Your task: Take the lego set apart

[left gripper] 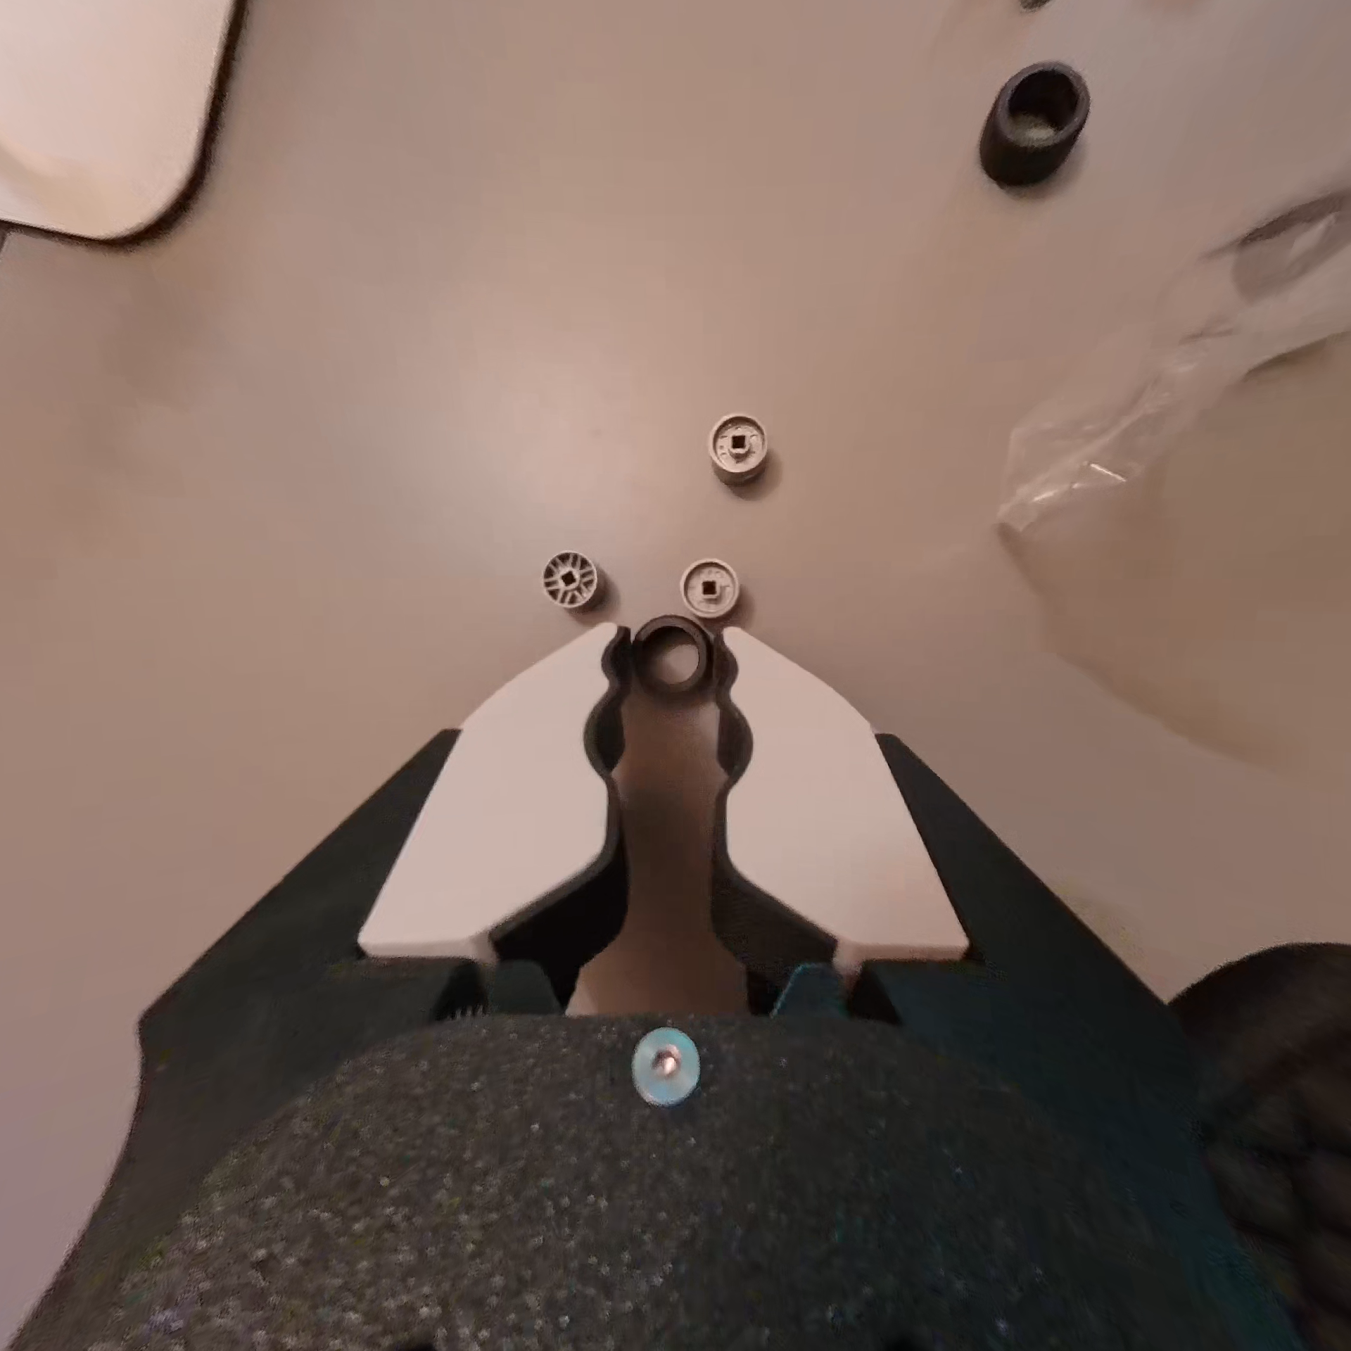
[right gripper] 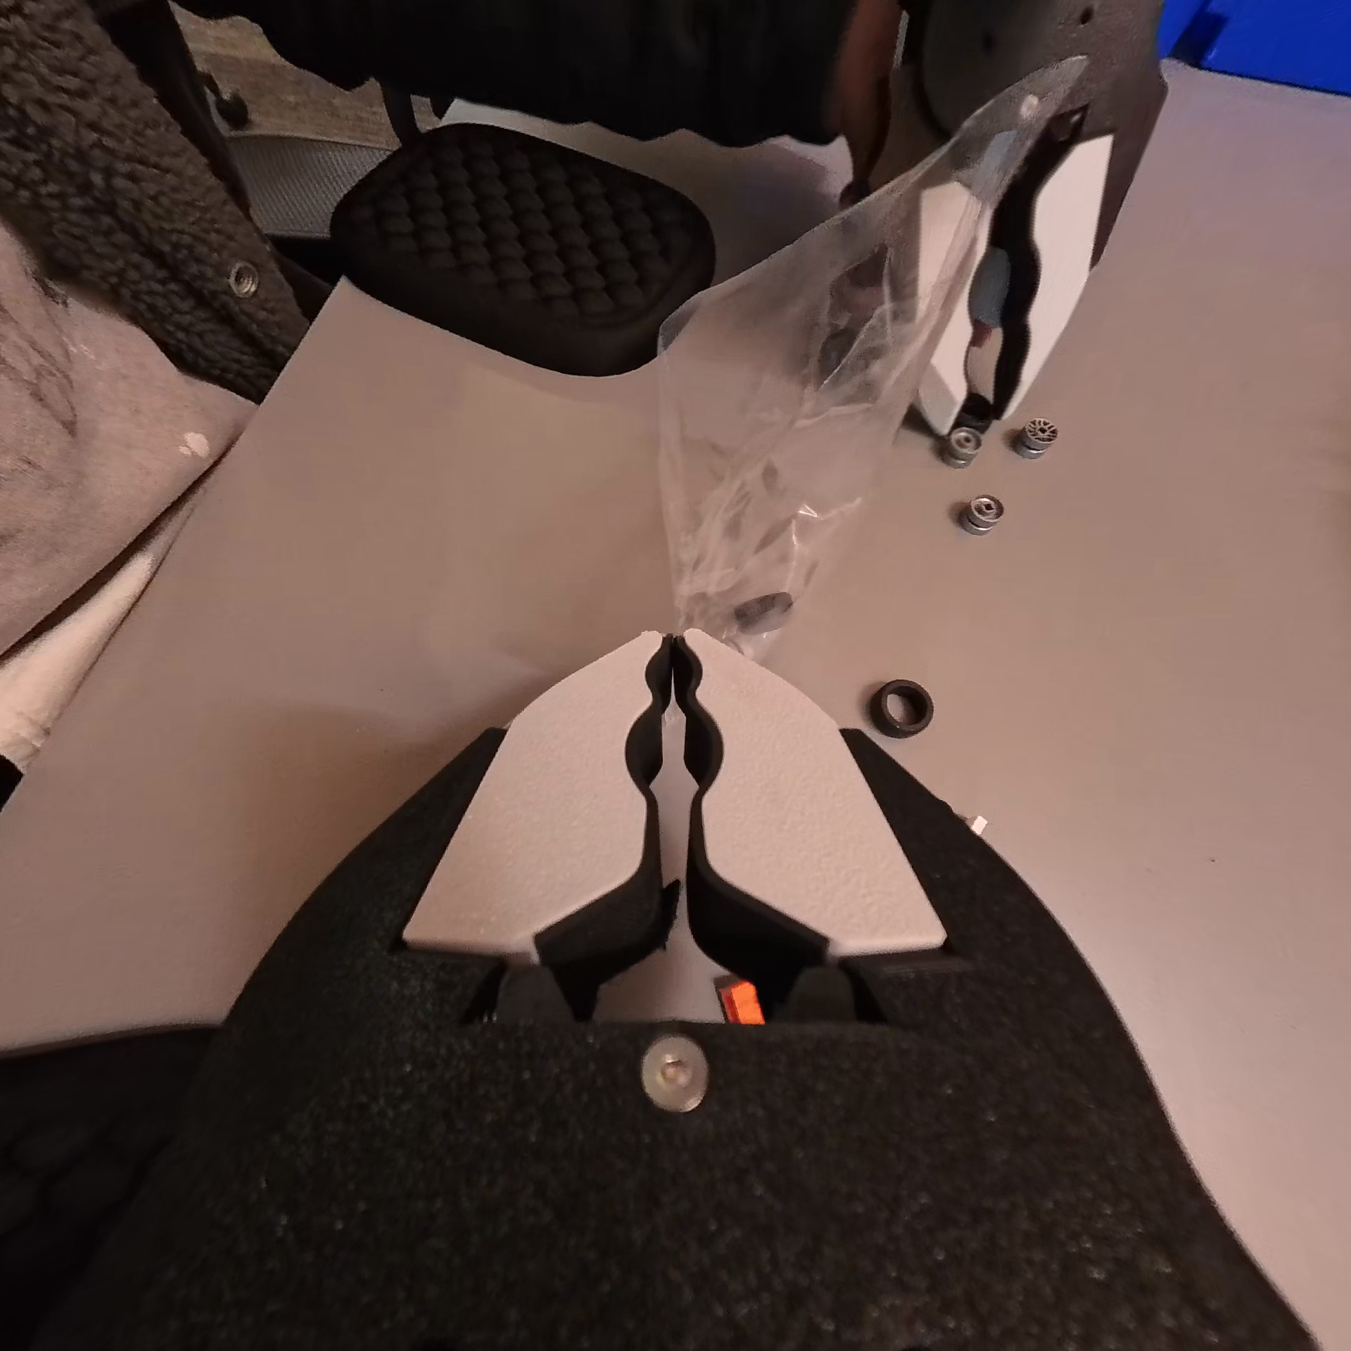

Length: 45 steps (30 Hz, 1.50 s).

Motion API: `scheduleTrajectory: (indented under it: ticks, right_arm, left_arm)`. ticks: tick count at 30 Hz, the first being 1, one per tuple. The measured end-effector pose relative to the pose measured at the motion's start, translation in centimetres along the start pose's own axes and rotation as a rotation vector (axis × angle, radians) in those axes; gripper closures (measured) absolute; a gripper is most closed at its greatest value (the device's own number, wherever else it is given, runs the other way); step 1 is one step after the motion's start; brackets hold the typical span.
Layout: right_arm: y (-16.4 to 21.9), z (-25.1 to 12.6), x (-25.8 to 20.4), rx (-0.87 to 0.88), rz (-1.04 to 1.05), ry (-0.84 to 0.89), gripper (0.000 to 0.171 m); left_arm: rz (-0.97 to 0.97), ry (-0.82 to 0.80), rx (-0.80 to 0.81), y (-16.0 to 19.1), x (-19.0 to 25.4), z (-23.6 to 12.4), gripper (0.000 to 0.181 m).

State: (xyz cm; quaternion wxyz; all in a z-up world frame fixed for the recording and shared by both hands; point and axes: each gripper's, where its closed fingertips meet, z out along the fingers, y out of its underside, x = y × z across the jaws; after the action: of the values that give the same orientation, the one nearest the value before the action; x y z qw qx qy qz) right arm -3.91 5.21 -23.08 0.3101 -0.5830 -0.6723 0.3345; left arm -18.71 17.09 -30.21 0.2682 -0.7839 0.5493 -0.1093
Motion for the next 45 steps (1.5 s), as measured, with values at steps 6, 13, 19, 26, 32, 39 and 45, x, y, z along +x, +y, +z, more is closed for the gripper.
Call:
scheduleTrajectory:
  ticks: [6,13,19,26,32,39,45]
  right_arm:
    - [-0.2,0.2,0.1,0.009,-0.003,0.003,0.171]
    - [-0.3,0.4,0.0,0.007,-0.013,0.001,0.171]
    - [-0.4,0.6,-0.1,0.002,-0.017,0.011,0.171]
    - [-0.5,0.7,-0.1,0.005,-0.023,0.016,0.171]
    - [-0.4,0.7,-0.1,0.008,-0.024,0.016,0.171]
    - [-0.2,0.6,-0.2,0.001,-0.019,0.012,0.171]
    - [-0.1,0.5,-0.2,0.002,-0.014,0.015,0.171]
  left_arm:
    - [0.052,-0.019,0.046,-1.9,0.9,-2.7,0.161]
    - [0.169,0.174,0.382,-12.6,6.4,-13.0,0.161]
    - [0.321,0.303,0.21,-13.7,10.6,-11.7,0.16]
    - [0.3,0.343,0.156,-13.2,11.0,-9.8,0.151]
    - [0.232,0.215,0.28,-13.8,6.8,-12.1,0.148]
    - [0.065,0.15,0.001,-4.1,0.6,-5.2,0.142]
    - [-0.006,0.211,-0.053,-1.8,1.2,-0.9,0.141]
